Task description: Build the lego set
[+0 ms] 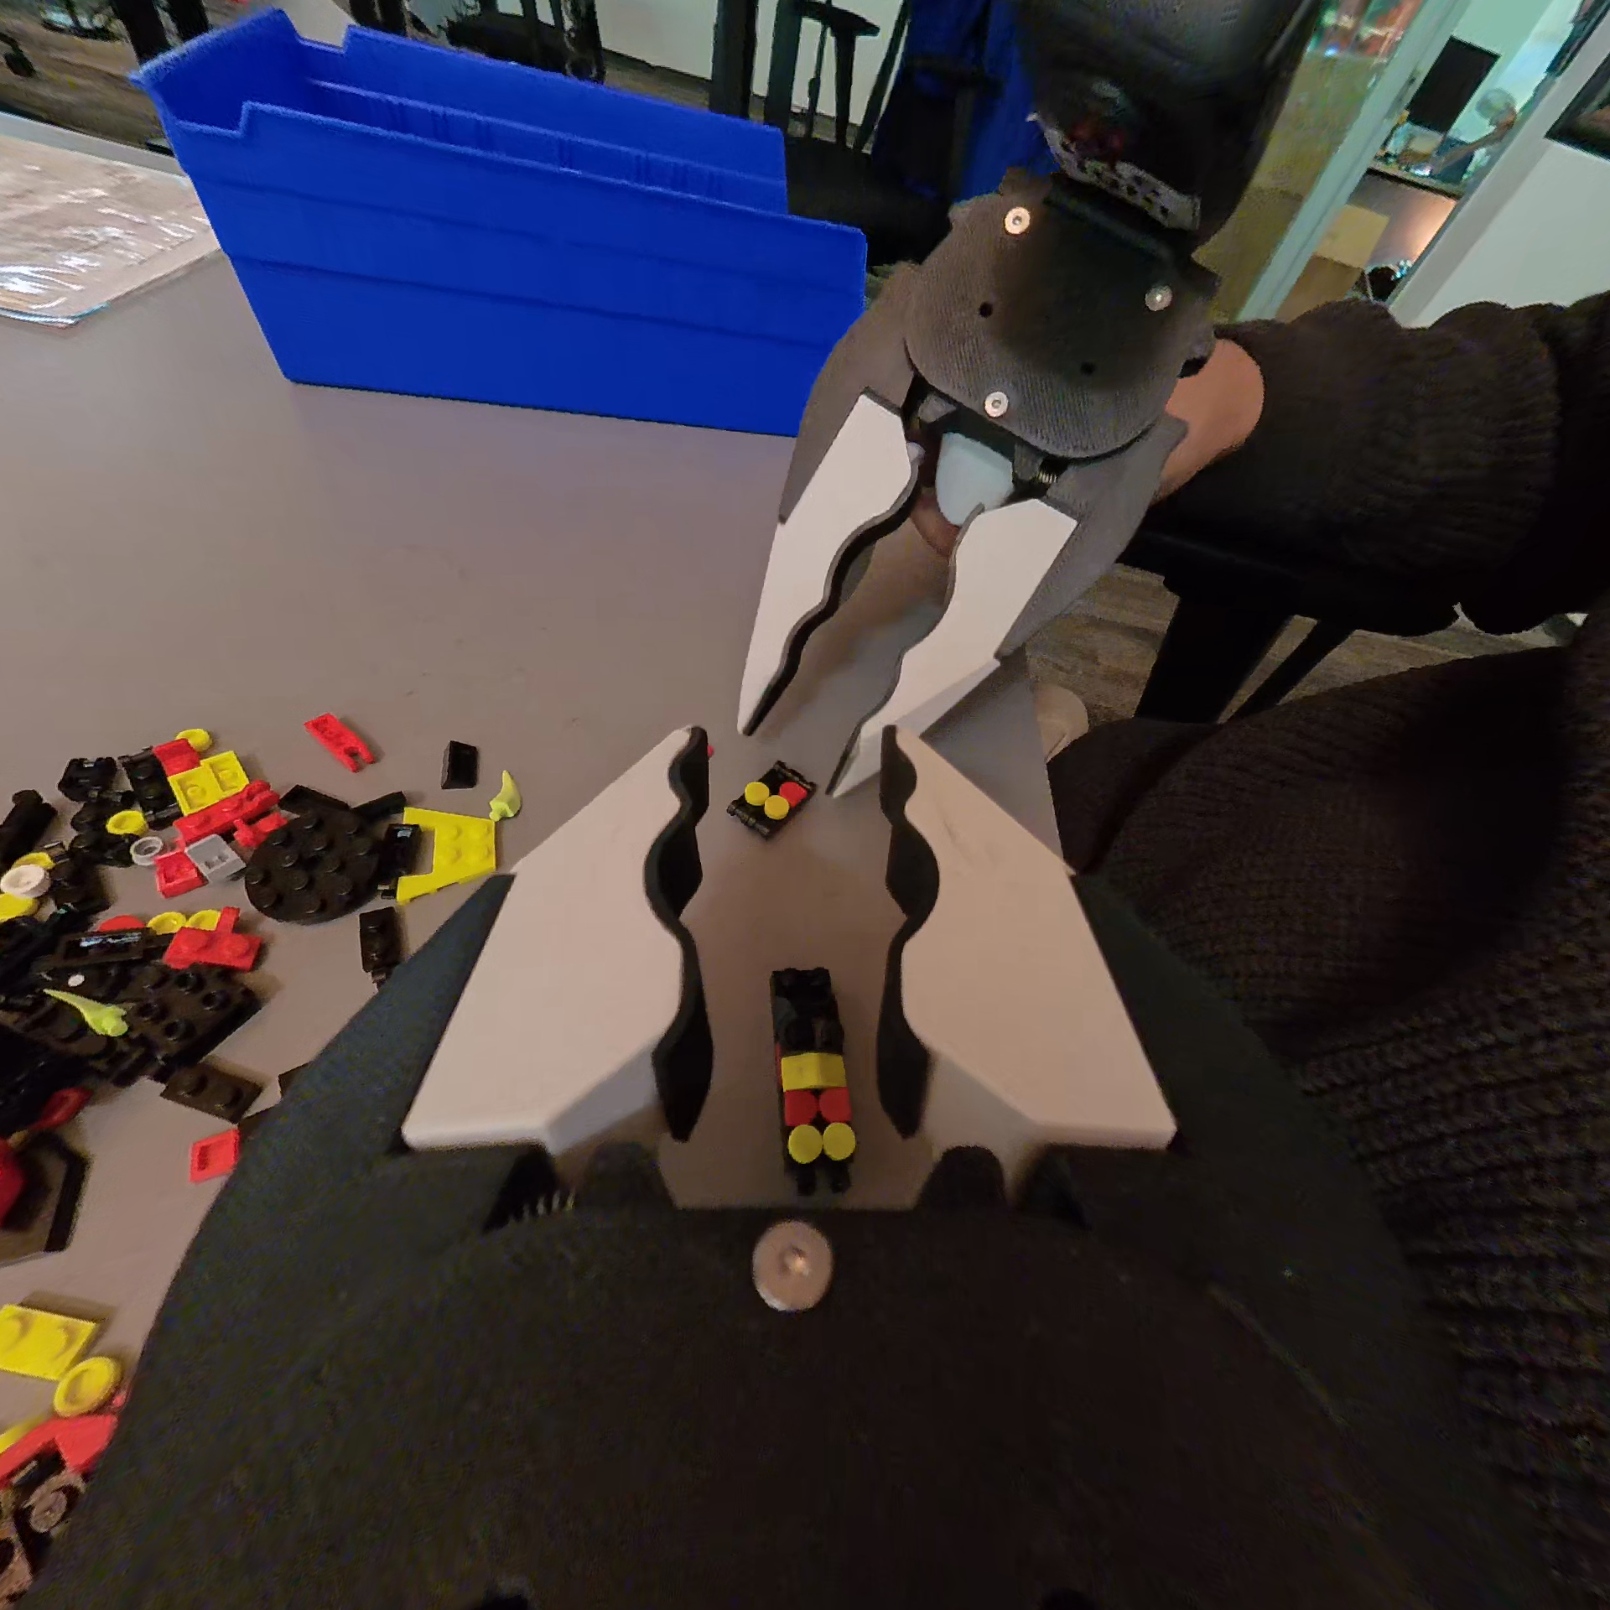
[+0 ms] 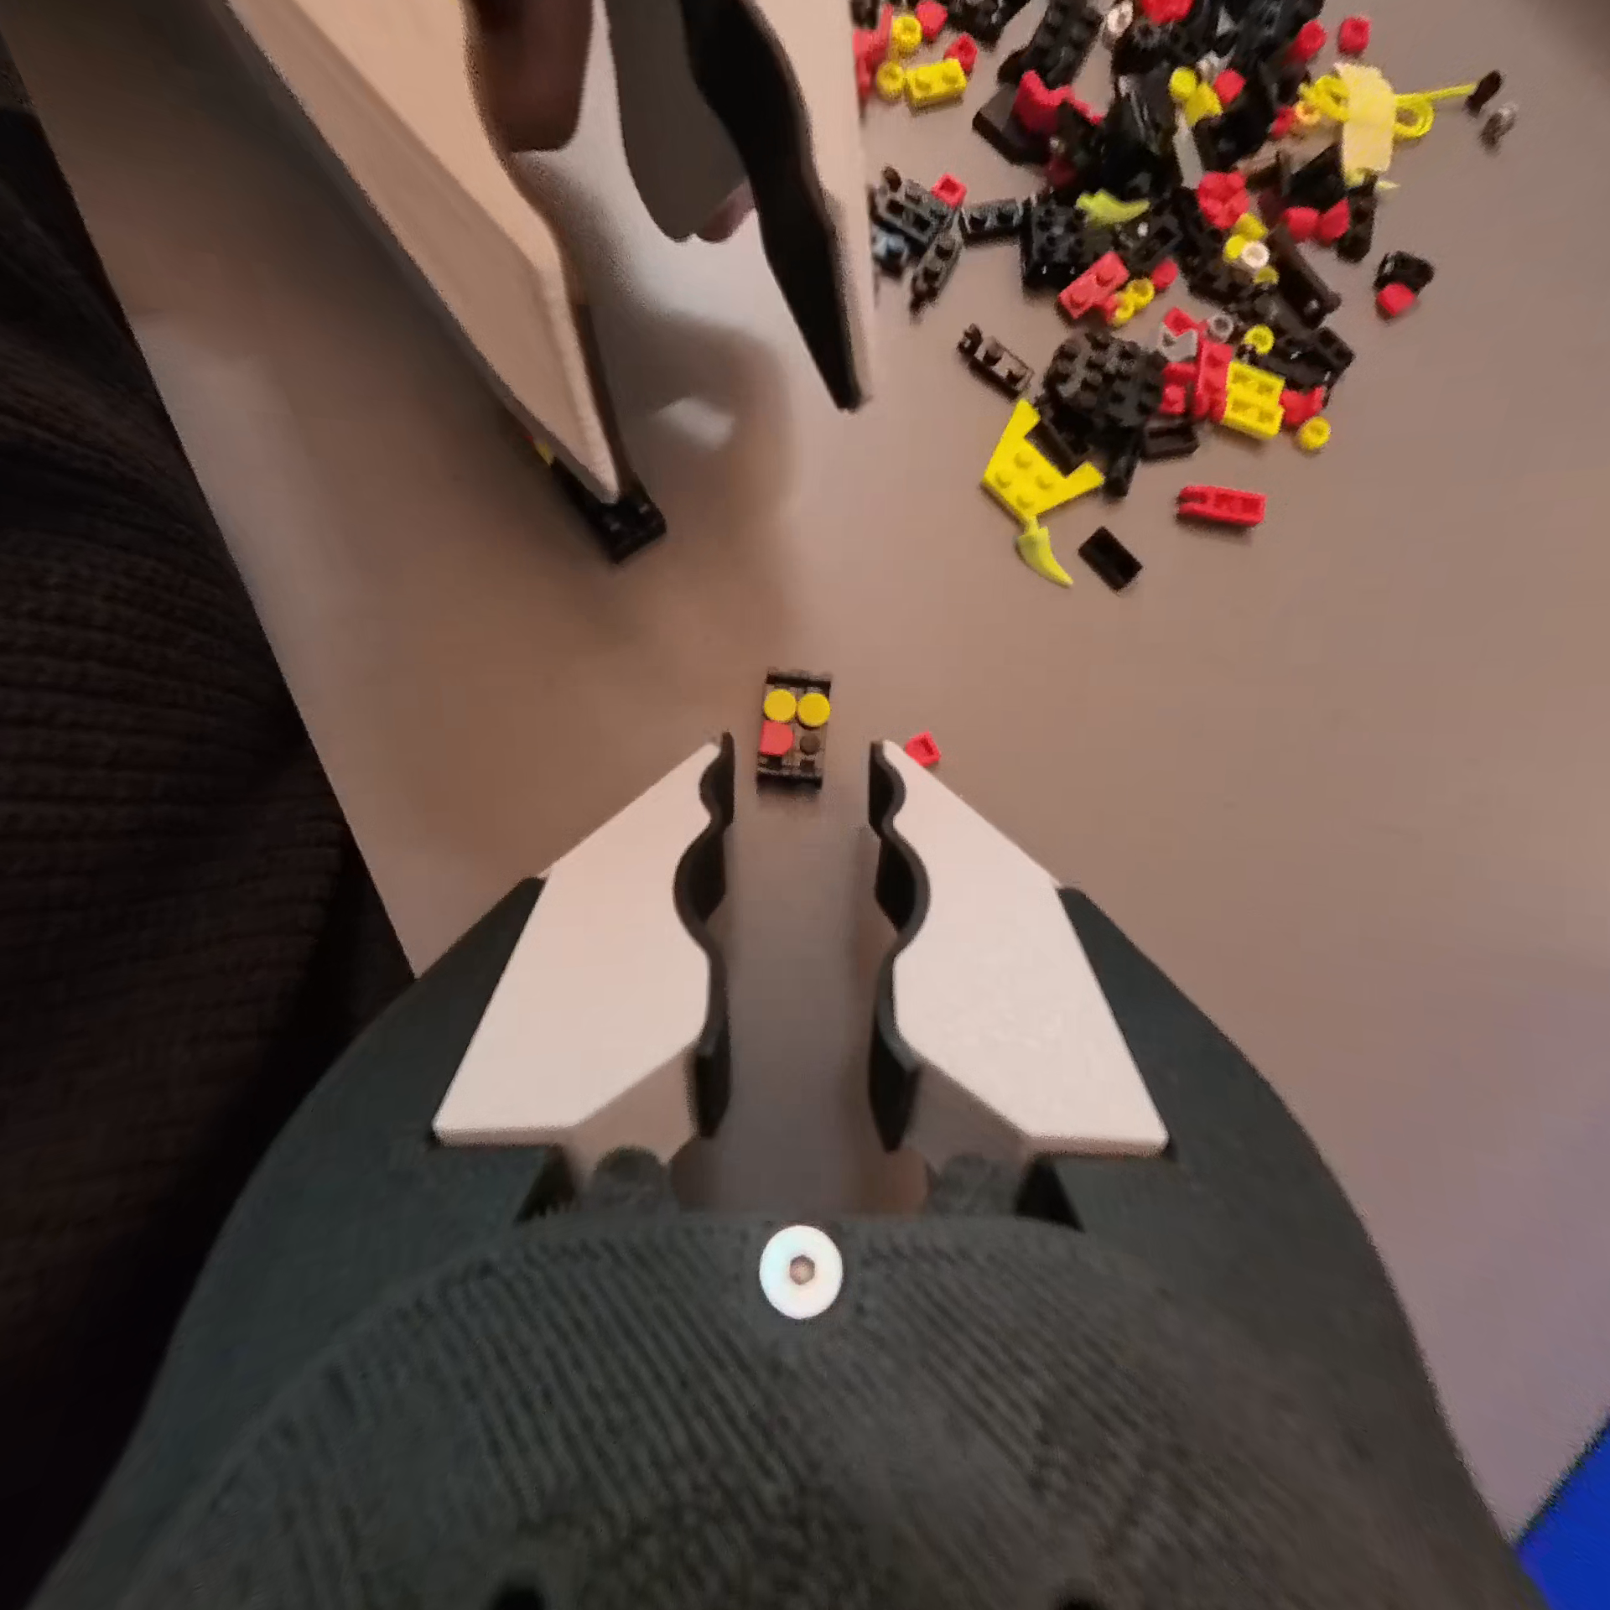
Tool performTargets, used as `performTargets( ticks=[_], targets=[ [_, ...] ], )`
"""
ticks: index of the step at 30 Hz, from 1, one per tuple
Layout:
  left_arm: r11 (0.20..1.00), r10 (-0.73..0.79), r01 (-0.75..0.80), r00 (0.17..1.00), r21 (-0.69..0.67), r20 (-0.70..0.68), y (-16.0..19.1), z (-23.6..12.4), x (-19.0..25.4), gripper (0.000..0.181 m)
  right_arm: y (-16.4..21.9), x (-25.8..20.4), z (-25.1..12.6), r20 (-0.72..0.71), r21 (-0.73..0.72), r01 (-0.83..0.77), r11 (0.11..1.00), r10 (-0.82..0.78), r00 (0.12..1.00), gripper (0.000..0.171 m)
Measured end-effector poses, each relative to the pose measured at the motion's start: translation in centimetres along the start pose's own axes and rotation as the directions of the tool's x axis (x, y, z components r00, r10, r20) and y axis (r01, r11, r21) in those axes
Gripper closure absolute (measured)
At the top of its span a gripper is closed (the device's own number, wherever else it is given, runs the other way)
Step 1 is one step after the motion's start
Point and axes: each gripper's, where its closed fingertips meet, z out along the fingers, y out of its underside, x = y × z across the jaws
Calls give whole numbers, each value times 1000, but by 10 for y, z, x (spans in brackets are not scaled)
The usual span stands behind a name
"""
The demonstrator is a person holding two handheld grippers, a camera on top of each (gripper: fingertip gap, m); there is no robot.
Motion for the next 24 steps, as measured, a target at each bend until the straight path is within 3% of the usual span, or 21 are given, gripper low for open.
performTargets(
  ticks=[4, 7, 15, 24],
  targets=[
    [1000, 8, -8, 1000, -13, 2, 2, 1, 1, 144, 12, -9, 7, 76, -79, -29, 996, 35, 997, 143],
    [1000, 20, -20, 1000, -16, 12, 3, 2, 0, 146, 1, -25, 5, 171, -31, -54, 998, 59, 984, 141],
    [1000, 13, -13, 1000, -14, 19, 3, 1, -4, 149, 13, 30, -3, -74, -34, 6, 999, -8, 997, 149],
    [1000, 15, -14, 1000, -25, 14, 5, 2, -3, 150, 6, 27, 14, -28, -1, 45, 999, -45, 999, 154]
  ],
)
